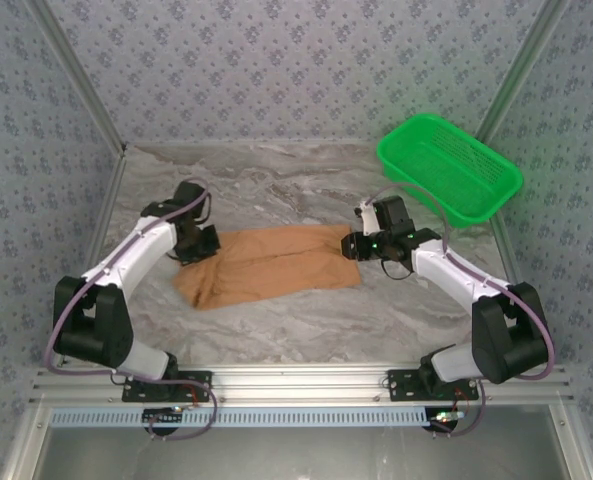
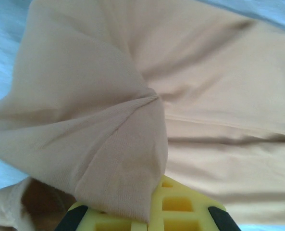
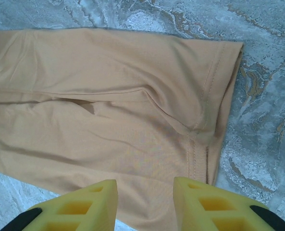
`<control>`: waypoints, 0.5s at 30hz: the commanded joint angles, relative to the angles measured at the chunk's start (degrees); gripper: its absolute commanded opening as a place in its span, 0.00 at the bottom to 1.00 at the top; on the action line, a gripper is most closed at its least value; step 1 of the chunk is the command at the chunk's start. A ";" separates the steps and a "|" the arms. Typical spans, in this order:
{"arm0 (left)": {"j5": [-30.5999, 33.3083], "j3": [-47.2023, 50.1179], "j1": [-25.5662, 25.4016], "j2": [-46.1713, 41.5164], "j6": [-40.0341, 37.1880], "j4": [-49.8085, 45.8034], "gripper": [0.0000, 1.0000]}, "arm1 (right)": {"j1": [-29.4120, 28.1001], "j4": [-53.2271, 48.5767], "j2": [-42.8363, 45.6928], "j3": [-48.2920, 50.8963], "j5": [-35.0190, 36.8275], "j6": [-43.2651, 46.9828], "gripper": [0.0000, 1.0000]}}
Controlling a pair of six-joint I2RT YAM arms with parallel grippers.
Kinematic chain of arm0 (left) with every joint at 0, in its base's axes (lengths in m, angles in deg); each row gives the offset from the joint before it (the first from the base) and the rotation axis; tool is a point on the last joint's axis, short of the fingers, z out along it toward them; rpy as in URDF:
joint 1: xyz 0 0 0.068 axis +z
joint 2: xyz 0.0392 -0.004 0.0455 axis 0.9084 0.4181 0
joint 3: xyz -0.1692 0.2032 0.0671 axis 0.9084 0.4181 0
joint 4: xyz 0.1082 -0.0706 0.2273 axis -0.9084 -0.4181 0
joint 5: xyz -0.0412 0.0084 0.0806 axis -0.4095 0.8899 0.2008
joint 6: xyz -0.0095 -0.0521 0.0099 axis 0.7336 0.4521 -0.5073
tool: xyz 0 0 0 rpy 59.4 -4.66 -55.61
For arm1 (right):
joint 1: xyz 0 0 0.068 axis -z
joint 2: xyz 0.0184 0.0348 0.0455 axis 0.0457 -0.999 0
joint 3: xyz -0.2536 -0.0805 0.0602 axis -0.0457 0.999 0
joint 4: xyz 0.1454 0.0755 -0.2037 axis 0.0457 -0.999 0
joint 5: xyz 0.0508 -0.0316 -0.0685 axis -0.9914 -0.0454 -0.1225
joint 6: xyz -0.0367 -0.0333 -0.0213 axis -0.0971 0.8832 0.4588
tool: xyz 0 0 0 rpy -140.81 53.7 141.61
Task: Fold the inside-out t-shirt
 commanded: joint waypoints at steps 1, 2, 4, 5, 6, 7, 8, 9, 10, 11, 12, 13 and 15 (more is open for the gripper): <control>-6.09 -1.99 -6.48 -0.35 12.68 5.53 0.00 | 0.41 -2.18 0.30 0.24 1.84 1.02 0.38; -6.56 -2.55 -8.21 0.46 14.77 7.09 0.00 | 0.46 -2.27 0.48 0.39 2.15 1.10 0.38; -6.55 -4.28 -12.03 2.97 18.58 11.18 0.00 | 0.62 -2.55 1.07 0.68 2.71 1.11 0.38; -6.03 -5.29 -13.57 4.26 19.64 12.34 0.00 | 0.69 -2.67 1.36 0.71 2.84 1.10 0.38; -6.17 -6.65 -15.17 6.04 20.41 13.71 0.00 | 0.71 -2.87 1.74 0.91 3.11 1.02 0.38; -7.00 -8.36 -16.30 8.32 20.46 14.69 0.00 | 0.74 -3.18 2.25 1.09 3.47 1.02 0.38; -8.02 -10.42 -17.11 10.41 20.11 14.80 0.00 | 0.72 -3.42 2.73 1.25 3.81 1.02 0.38; -9.06 -13.00 -17.86 12.65 19.11 14.15 0.00 | 0.77 -3.65 3.28 1.52 4.09 1.04 0.38; -9.48 -15.38 -18.46 14.73 18.11 12.79 0.00 | 0.87 -4.04 3.88 1.81 4.34 1.02 0.38; -9.76 -17.03 -18.89 15.94 17.21 12.32 0.00 | 0.92 -4.31 4.32 2.03 4.57 1.11 0.38; -9.72 -18.30 -19.11 17.05 16.37 11.66 0.00 | 0.97 -4.69 4.79 2.31 4.96 1.19 0.38; -9.76 -19.07 -19.23 17.98 15.91 11.14 0.00 | 1.11 -4.86 5.20 2.68 5.23 1.19 0.38; -10.56 -19.86 -19.24 19.28 15.46 11.33 0.00 | 1.38 -4.80 5.52 3.38 5.33 1.02 0.38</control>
